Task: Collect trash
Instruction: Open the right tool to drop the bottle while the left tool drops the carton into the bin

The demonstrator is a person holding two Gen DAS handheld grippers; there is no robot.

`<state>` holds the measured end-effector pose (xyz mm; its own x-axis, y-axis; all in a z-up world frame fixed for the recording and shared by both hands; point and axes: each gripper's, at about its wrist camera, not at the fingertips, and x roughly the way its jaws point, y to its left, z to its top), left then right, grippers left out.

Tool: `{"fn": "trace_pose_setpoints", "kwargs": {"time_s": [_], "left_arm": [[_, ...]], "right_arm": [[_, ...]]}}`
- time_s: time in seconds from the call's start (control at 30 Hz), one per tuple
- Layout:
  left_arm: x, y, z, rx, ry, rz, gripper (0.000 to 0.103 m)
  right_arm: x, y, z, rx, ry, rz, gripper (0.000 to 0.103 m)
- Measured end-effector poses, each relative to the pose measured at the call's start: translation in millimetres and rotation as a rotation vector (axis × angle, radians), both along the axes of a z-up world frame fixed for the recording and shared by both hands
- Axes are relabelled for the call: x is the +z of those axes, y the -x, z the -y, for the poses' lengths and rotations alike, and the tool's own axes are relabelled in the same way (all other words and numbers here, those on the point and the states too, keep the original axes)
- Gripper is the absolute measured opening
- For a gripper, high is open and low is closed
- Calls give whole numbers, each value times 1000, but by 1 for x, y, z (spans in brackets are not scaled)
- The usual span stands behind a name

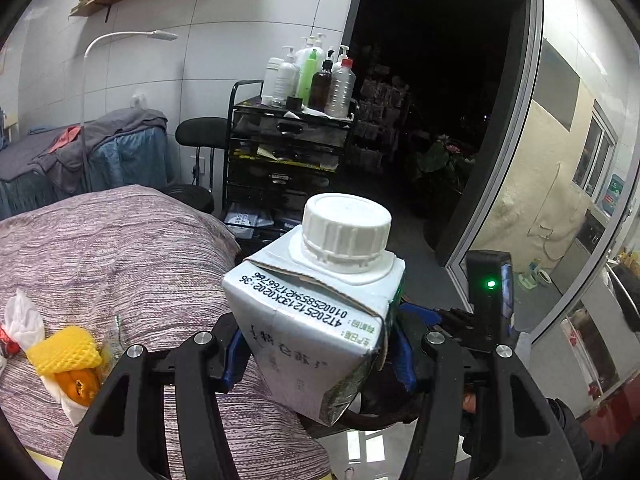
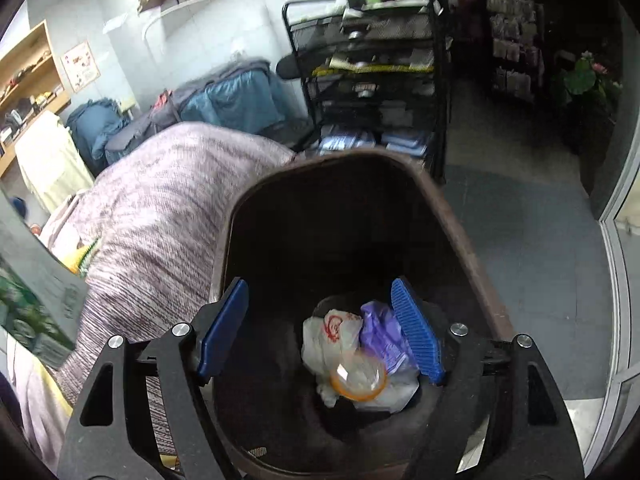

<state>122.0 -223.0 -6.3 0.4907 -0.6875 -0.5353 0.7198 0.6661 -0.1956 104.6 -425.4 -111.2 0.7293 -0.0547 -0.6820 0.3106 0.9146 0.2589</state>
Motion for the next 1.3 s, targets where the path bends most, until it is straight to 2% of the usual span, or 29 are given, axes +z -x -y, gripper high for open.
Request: {"fn": "trace_pose_setpoints", "kwargs": {"time_s": [0.27, 0.47, 0.73, 1.1, 1.17, 1.23, 1.3], "left_arm": [[-1, -6, 24, -43, 0, -34, 56], [-6, -8, 47, -75, -17, -60, 56], [-21, -9, 79, -104, -91, -60, 56], [-43, -17, 103, -96, -177, -88, 56], [-47, -18, 106, -98, -194, -102, 60], [-50, -19, 107, -91, -204, -98, 79], [-50, -17, 106, -78, -216, -72, 86]], "right_arm": [[35, 38, 8, -118, 71, 108, 82], [53, 64, 27, -227, 82, 165, 84], [64, 88, 48, -315, 86, 191, 84], [63, 96, 59, -340, 71, 184, 85], [63, 96, 59, -340, 67, 185, 89], [64, 97, 60, -346, 63, 189, 90], [64, 96, 60, -346, 63, 192, 90]]}}
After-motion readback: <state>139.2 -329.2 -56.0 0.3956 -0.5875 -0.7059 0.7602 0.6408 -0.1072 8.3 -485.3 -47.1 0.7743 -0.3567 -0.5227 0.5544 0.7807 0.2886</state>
